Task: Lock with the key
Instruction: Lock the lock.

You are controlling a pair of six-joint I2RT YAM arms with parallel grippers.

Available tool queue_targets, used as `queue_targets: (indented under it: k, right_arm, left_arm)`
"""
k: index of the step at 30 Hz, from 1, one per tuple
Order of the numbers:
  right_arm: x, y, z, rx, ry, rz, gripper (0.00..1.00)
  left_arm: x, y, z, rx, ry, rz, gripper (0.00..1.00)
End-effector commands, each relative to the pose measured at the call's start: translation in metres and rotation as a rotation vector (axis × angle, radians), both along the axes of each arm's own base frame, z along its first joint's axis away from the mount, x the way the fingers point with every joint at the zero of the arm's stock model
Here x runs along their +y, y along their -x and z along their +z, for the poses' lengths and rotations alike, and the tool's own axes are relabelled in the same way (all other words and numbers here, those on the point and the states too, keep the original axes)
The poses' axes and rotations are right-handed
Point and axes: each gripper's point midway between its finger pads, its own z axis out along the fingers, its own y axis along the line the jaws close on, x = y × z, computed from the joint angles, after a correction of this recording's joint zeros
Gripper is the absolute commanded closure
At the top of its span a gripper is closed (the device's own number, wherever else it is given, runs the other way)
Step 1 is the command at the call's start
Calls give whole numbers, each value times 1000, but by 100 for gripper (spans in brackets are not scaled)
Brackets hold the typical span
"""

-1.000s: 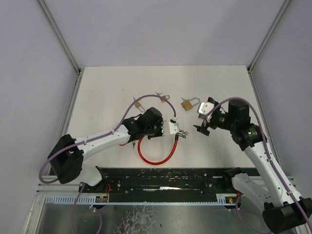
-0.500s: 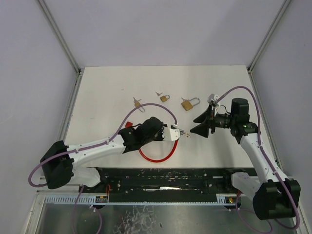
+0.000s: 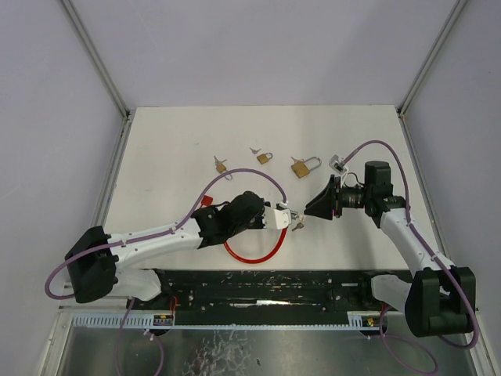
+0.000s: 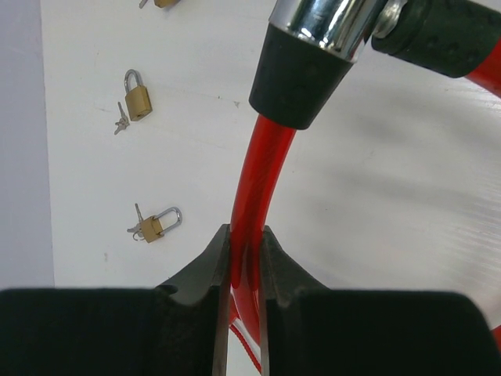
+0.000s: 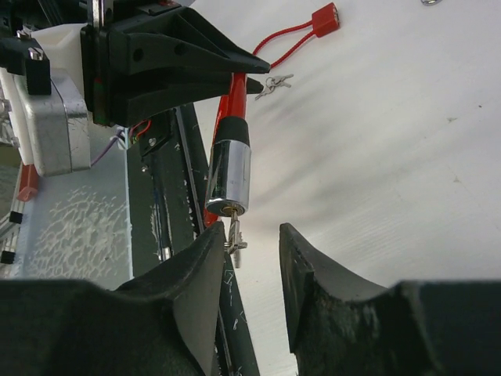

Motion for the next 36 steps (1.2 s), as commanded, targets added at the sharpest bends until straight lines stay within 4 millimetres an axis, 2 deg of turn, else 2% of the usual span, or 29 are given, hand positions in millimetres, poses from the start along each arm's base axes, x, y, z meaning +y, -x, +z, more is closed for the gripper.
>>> queue_targets:
  k: [1,16,36]
  right_arm:
    - [4,1,10,10,-53,28,61]
    - [13,9,-3,41,-30,71,66]
    - [17,14,-11,46,2,96,82]
  left_arm:
    - [-16,-10,33,-59,116,28,100]
    - [-16,-10,29,-54,103,32,100]
    - [-17,-8,29,-46,104,32,100]
